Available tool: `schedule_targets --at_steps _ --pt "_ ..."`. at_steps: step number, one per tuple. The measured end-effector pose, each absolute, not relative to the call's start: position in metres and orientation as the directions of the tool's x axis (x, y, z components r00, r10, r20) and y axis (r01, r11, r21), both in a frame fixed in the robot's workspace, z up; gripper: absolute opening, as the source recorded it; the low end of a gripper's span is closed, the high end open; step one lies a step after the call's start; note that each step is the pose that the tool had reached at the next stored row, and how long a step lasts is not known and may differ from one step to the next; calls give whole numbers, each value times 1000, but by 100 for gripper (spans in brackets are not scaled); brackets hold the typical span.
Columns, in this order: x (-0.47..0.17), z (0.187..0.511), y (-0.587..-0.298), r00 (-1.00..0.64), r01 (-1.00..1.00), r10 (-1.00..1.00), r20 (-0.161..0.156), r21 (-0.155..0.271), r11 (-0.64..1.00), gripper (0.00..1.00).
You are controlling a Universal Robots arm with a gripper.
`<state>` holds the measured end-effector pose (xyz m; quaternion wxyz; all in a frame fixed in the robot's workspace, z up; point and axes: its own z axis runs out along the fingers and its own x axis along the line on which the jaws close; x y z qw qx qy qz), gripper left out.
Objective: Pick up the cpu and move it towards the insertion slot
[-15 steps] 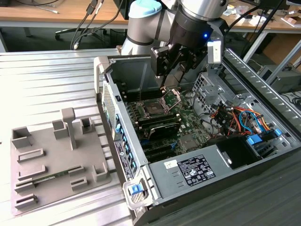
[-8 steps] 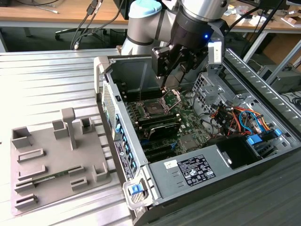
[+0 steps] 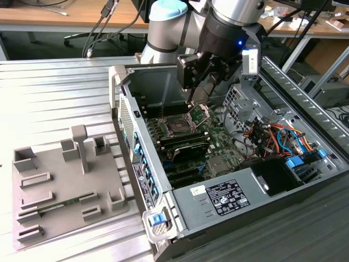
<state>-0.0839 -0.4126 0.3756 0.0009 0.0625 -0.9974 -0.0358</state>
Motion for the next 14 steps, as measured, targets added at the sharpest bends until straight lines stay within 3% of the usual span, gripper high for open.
schedule_targets --at_steps 14 --pt "-78 373 -413 -992 -124 -125 -3 72 990 55"
